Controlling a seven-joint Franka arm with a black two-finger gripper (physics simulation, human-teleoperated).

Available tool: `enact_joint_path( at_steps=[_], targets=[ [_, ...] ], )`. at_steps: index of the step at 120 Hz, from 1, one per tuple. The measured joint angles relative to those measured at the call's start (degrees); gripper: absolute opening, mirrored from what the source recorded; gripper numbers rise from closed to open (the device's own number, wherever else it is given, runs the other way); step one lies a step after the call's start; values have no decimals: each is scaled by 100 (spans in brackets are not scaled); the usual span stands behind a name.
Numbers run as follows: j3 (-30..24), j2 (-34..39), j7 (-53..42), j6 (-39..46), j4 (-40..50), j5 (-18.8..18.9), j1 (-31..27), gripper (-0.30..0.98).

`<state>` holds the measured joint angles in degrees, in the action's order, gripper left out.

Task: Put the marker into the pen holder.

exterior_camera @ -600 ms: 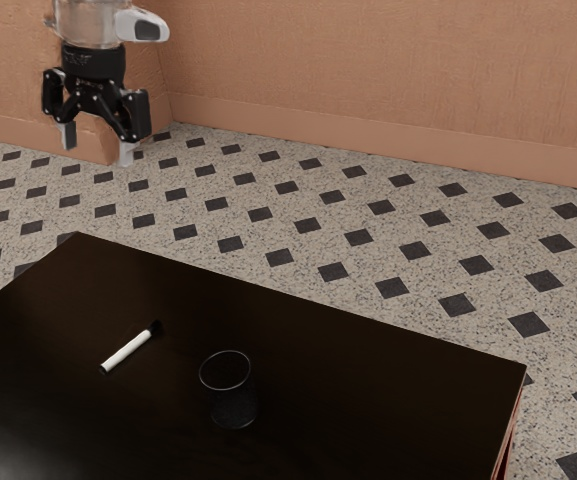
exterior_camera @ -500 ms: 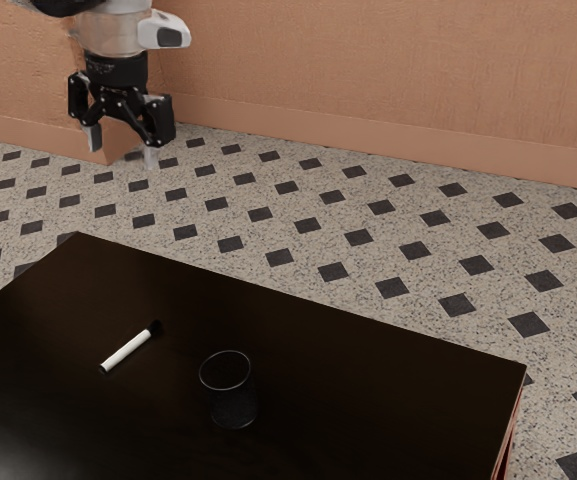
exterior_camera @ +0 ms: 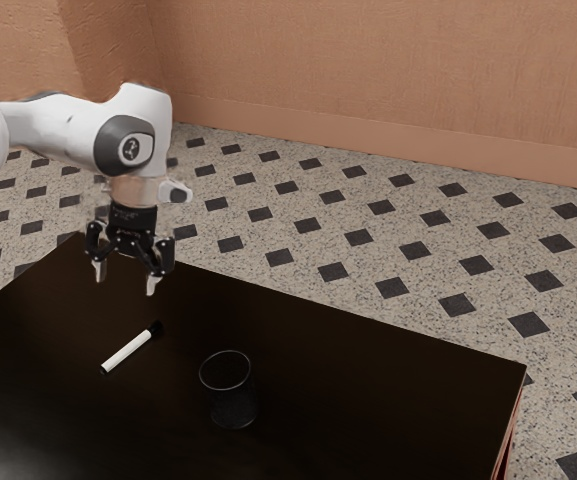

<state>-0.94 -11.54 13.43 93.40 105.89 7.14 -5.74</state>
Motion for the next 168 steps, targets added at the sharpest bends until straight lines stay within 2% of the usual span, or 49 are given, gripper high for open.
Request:
enact_joint_path(
  at_steps=[23,38,73,121,127,147,168],
  targets=[
    [13,-725,-331,422,131,-147,-236,69],
    [15,-779,-601,885,561,-176,-312,69],
    [30,-1100,-1474,1844,613,-142,-515,69],
    [122,-1395,-2461,2224,419,-175,-618,68],
    [121,-1388,-2548,2237,418,-174,-620,65],
    [120,-1365,-2786,2261,385,-150,-613,41],
    [118,-1371,-2966,2271,382,-153,-612,29]
  ],
)
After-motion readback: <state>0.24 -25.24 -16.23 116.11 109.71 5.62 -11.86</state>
